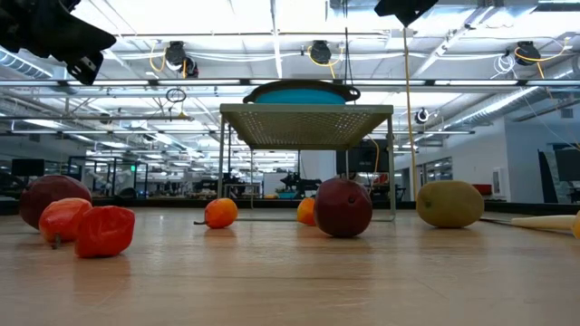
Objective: Pick & Place Fruit
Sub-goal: Put the kiwi into the blue strainer bowl on the shelf
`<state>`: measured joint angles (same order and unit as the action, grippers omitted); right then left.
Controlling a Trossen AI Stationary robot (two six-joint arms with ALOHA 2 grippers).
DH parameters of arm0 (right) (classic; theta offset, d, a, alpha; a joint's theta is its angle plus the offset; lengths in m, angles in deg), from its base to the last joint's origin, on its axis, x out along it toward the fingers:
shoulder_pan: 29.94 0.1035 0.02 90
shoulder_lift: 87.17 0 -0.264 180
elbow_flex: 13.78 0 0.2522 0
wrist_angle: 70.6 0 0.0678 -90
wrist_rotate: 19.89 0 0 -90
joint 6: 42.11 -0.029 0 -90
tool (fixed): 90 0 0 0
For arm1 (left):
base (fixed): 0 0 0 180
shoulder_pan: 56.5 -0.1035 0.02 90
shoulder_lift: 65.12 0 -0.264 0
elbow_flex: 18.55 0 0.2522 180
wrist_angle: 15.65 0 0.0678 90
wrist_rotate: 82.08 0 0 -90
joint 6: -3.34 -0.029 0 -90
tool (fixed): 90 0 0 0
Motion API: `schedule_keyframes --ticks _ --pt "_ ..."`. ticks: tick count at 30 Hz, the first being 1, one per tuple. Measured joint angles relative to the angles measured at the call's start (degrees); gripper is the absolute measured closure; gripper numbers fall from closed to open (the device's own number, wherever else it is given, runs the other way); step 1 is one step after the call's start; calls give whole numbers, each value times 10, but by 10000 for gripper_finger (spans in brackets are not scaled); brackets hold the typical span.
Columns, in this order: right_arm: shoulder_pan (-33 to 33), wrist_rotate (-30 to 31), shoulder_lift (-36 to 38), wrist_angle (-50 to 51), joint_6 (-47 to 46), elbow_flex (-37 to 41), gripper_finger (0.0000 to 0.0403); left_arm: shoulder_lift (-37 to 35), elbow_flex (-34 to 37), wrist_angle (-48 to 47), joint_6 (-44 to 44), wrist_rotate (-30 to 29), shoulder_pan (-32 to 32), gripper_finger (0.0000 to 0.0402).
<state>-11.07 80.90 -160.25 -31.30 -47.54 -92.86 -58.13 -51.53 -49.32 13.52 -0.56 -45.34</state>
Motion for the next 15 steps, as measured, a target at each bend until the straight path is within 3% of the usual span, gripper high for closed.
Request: schedule_keyframes --ticks 7,15 --pt "0 -1 0 8 -32 0 355 0 0 0 0 -1 0 399" --pt "0 -5 0 61 -87 0 294 0 0 0 5 -6 0 386"
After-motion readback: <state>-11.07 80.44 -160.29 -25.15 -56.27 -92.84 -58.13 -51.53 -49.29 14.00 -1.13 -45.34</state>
